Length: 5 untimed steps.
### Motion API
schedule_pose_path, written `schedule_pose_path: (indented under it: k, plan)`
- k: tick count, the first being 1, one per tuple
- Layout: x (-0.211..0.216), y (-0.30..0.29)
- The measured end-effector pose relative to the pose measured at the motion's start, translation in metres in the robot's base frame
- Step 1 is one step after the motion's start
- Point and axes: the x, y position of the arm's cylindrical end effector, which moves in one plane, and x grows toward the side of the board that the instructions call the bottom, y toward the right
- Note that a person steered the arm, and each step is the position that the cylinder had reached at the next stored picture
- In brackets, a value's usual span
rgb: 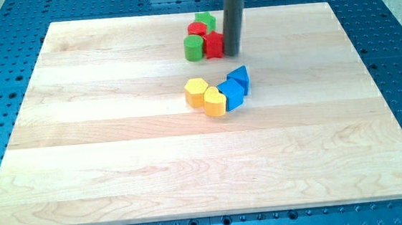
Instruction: Move the red star into the red circle
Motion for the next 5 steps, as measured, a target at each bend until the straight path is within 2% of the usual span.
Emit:
schedule_pose_path:
  k: [1, 2, 3, 4, 5]
  plan:
    - [-0.007, -0.007]
    - [0.025, 0.008]
    - [0.054, -0.037]
    - [0.056, -0.097]
    - [0.028, -0.068]
